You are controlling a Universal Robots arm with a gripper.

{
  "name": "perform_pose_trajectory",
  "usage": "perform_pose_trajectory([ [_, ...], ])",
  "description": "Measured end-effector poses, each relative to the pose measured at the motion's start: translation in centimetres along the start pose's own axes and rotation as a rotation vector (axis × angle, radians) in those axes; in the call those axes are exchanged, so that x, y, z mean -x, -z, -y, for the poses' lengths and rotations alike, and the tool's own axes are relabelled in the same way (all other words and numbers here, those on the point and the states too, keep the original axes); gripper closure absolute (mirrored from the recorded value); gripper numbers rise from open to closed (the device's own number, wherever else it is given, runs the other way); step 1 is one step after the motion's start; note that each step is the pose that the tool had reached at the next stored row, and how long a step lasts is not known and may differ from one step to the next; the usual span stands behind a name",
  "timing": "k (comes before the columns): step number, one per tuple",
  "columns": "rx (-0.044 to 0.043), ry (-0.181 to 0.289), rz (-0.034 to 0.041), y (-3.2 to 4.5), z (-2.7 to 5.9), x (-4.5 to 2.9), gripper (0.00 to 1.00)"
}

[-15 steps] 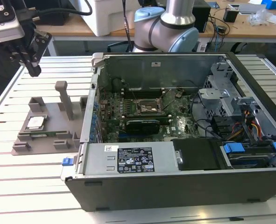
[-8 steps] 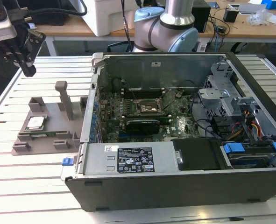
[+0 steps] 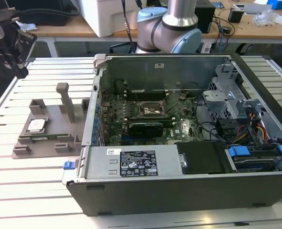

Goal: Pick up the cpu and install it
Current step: 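Reach for the cpu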

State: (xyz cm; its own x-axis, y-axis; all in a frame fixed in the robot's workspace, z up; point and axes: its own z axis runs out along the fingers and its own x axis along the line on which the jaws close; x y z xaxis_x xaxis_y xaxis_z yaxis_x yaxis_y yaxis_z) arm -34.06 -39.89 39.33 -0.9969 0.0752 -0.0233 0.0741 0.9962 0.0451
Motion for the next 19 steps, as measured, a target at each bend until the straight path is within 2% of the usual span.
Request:
perform_pose_trajectory([
  [5,0.0000,0.000,0.0000,0.04,0.09,-1.32,0.89],
  [13,-0.0001,0.000,0.0000,0.11,0.29,-3.96,0.89],
  [19,-0.0001,0.000,-0.0001,0.14,0.39,-5.24,0.89],
])
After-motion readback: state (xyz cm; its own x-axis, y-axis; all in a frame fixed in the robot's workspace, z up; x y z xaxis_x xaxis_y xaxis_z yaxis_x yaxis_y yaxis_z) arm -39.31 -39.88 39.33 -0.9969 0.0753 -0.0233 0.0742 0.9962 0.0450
